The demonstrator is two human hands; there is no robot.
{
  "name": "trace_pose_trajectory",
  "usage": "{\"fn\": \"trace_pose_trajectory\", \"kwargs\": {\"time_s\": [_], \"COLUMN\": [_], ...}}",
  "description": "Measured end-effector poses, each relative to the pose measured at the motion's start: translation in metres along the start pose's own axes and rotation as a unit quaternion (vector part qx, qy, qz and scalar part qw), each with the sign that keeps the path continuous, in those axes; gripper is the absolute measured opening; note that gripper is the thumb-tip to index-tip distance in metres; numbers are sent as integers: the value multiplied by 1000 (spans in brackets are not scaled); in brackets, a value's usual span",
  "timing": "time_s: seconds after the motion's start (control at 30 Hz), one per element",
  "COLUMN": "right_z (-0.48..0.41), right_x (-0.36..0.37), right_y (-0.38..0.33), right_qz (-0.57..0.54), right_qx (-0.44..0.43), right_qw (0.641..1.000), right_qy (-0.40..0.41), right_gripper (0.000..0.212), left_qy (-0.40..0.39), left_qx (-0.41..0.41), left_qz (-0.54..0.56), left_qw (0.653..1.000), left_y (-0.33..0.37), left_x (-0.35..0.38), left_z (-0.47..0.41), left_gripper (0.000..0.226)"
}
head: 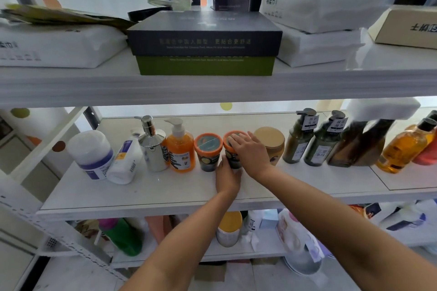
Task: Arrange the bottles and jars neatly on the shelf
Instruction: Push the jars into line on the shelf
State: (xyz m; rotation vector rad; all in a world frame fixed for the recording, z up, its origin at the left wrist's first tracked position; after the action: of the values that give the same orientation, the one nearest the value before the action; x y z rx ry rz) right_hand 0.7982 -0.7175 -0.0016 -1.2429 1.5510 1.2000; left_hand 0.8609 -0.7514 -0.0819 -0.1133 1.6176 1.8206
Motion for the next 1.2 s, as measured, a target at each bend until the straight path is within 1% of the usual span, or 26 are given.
{"fn": "trace_pose_trajectory", "kwargs": {"time_s": [0.03, 0.1, 0.17, 0.2, 0.27, 0.3, 0.37, 0.47, 0.53, 0.6, 0.63, 0.67, 0.7, 0.77, 0.8, 0.87, 0.93, 1.0, 1.07, 1.13, 1.2], "right_z": [0, 1, 13, 19, 29, 32, 33, 32, 31, 30, 29, 27, 24, 13, 7, -6, -14, -14, -9, -5, -4], "right_x": [2, 10, 18, 21, 24, 22, 21, 21, 22, 23, 24, 24, 24, 20, 19, 16, 14, 14, 14, 12, 9], "right_y": [1, 11, 27, 37, 52, 56, 59, 58, 57, 58, 58, 57, 53, 41, 37, 34, 31, 29, 31, 35, 38], "right_qz": [16, 56, 58, 53, 22, 15, 8, -4, -9, -19, -29, -39, -48, -60, -68, -80, -56, -36, -27, -14, -1], "right_qx": [3, 28, 84, 107, 139, 139, 136, 165, 175, 177, 168, 141, 95, -3, -28, -34, -43, -54, -56, -49, -42], "right_qw": [1000, 998, 995, 993, 989, 988, 989, 985, 984, 983, 984, 988, 994, 997, 996, 994, 995, 995, 995, 996, 997], "right_qy": [5, 0, -21, -16, -49, -61, -59, -40, -37, -42, -44, -41, -38, -41, -47, -59, -68, -74, -75, -71, -70], "right_gripper": [60, 77, 96, 98, 86, 81, 77, 72, 74, 81, 88, 96, 103, 108, 106, 92, 75, 67, 67, 66, 64], "left_qy": [-8, -28, -41, -41, -38, -37, -38, -45, -51, -46, -40, -33, -27, -15, -2, 51, 116, 153, 171, 184, 180], "left_qx": [4, 10, 15, 13, 7, 7, 7, 4, 2, 5, 4, 0, -4, -7, 1, 29, 33, 7, -29, -58, -70], "left_qz": [9, 32, 35, 27, 12, 9, 4, 10, 10, 8, 3, -8, -21, -40, -48, -65, -63, -35, -7, 10, 15], "left_qw": [1000, 999, 998, 999, 999, 999, 999, 999, 999, 999, 999, 999, 999, 999, 999, 996, 991, 988, 985, 981, 981], "left_y": [0, 1, 2, 3, 2, 2, 3, 5, 5, 3, 1, -1, -5, -10, -12, -13, -17, -26, -36, -41, -45], "left_x": [0, -1, -1, -2, -1, 0, 1, 2, 1, -2, -4, -6, -7, -11, -14, -26, -42, -57, -69, -79, -82], "left_z": [0, 0, 0, 0, -1, -1, -1, -2, -3, -3, -2, -2, -2, 0, 2, 8, 11, 8, 4, 2, -1], "left_gripper": [43, 52, 60, 63, 67, 68, 69, 70, 70, 60, 55, 54, 56, 53, 46, 29, 21, 20, 21, 27, 35]}}
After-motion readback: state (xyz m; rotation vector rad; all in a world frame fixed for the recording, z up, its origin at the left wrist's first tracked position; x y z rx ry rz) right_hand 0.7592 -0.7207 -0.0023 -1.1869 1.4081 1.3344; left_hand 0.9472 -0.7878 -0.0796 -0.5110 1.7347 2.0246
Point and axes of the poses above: each hand's wrist, its own z-axis away from the middle knuckle, its own x-axis out of the palm, y = z × x, the point moved 5 cm from there along -z, towards the middle knuckle, and after that the axes turned 12 degrees about -x, right-handed, at the moved point
